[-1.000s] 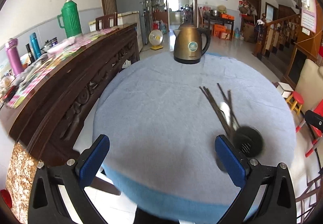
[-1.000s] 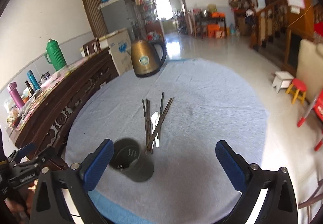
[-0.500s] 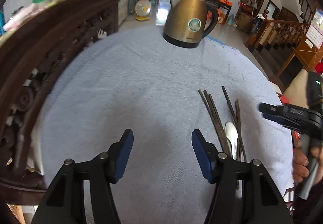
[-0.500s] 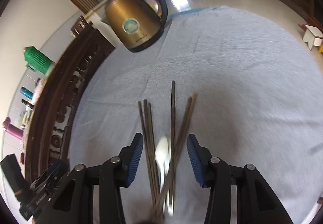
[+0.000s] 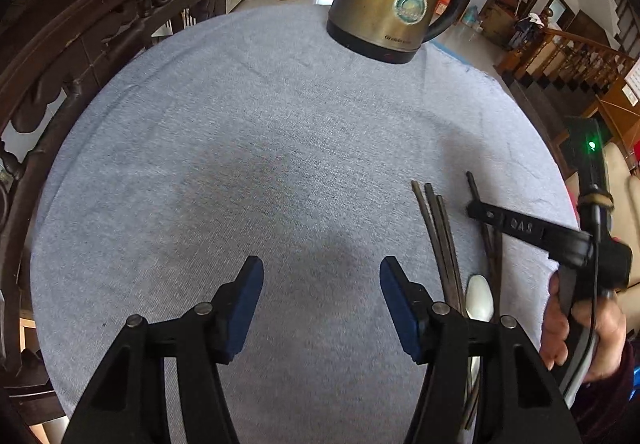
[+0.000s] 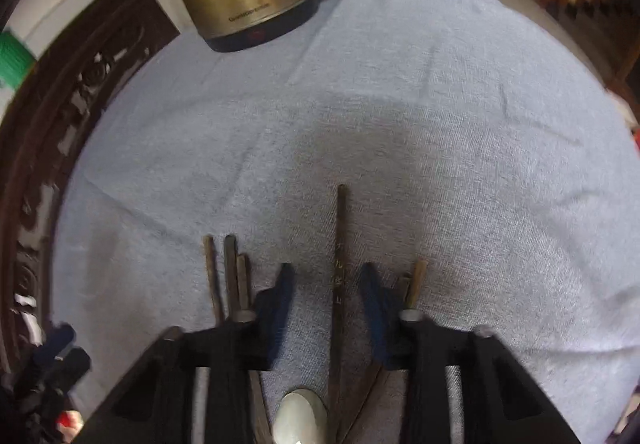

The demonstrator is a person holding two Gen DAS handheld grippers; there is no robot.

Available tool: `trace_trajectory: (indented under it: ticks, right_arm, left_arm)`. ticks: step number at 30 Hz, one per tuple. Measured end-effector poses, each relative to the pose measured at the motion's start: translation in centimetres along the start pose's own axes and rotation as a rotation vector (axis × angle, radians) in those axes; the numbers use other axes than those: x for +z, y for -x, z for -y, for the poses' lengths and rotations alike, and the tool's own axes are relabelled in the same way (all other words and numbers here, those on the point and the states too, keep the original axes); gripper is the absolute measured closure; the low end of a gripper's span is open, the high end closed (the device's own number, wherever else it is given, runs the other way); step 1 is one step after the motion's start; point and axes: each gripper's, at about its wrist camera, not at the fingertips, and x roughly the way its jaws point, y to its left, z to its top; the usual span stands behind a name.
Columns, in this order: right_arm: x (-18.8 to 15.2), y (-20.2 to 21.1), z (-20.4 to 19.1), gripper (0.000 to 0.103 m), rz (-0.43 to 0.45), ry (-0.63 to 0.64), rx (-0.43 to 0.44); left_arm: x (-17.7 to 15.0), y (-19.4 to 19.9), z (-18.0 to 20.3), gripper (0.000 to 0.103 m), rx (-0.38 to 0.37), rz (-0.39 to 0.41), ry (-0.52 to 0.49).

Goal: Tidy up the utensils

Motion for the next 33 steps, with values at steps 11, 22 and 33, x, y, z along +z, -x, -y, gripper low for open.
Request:
trace_trajectory:
  ticks: [11,22,33]
  right_arm:
    - [-2.1,3.4,5.1,0.096,0.114,-0.09,0.218]
    - [-5.1,7.9,10.9,0.096,0.201,-0.185,0.389]
    - [-6.8,8.2,11.4,0.096,0.179,-0.182,0.417]
  left_arm:
    - [1.8,-3.1,2.4,0.05,-0.027,-0.046,0.013]
    - [4.0,-7.2,5.6,0.05,-0.002,-0.084,0.03]
    - [5.6,-8.6,7.4,0.05,0.048,-0.05,0.039]
